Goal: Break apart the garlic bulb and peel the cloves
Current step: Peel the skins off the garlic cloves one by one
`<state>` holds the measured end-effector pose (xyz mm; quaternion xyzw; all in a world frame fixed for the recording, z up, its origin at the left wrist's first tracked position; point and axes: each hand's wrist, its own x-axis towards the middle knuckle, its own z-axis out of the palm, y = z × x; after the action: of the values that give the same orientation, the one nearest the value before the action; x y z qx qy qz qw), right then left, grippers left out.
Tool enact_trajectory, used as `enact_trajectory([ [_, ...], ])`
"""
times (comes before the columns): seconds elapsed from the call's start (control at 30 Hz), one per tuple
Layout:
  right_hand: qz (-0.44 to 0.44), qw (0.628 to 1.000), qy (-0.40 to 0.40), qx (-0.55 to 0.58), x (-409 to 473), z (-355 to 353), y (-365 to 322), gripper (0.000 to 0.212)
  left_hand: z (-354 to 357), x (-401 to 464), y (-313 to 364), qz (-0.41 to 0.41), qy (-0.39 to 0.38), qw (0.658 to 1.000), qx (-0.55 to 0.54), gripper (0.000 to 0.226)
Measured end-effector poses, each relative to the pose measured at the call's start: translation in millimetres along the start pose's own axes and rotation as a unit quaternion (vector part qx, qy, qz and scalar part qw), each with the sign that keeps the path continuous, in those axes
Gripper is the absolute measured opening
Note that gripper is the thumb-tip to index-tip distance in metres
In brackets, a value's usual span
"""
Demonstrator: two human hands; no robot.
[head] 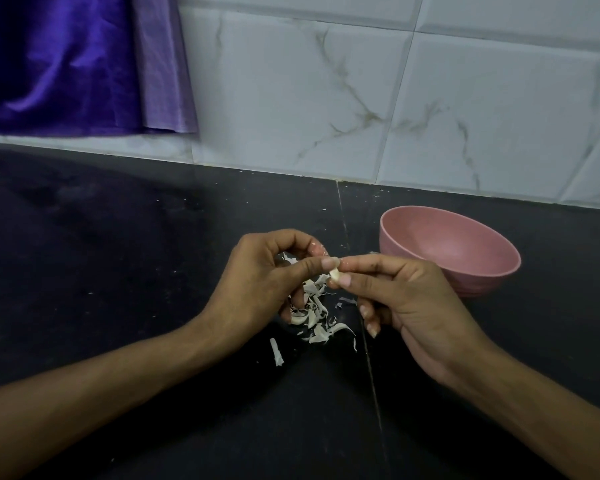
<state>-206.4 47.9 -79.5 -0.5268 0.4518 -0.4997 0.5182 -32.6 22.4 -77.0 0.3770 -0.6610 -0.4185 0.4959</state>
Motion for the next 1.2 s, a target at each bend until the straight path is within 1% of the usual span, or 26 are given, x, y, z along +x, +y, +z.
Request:
enact_trajectory([
  [0.17,0.001,1.000,0.006,-0.003,1.1,0.7,0.1,0.023,-0.7,-0.1,-4.4,0.011,-0.011,0.999,0.038,0.019],
  [0.37,0.005,1.000,0.009,-0.003,-0.7,1.6,-1.1,0.013,1.7,-1.2,-6.4,0.048,-0.023,0.995,0.084,0.014],
  [0.5,0.005,1.000,0.007,-0.007,-2.1,2.3,-2.5,0.019,2.3,-2.8,-6.2,0.053,-0.035,0.993,0.103,0.013],
  [0.77,0.007,1.000,-0.001,-0.017,-3.6,2.1,-4.6,0.021,2.0,-4.3,-6.7,0.063,-0.056,0.989,0.122,0.012],
  [0.9,0.022,1.000,-0.002,0.000,-3.7,2.6,-6.5,0.020,3.2,-5.3,-6.0,0.097,-0.056,0.981,0.158,0.011],
  [1.0,0.036,0.999,-0.008,0.013,-3.3,2.1,-7.9,0.024,2.7,-5.5,-5.3,0.109,-0.049,0.981,0.151,0.010],
  [1.2,0.039,0.999,-0.014,0.035,-0.5,4.1,-8.6,0.030,3.0,-5.0,-9.7,0.160,-0.031,0.972,0.172,0.011],
])
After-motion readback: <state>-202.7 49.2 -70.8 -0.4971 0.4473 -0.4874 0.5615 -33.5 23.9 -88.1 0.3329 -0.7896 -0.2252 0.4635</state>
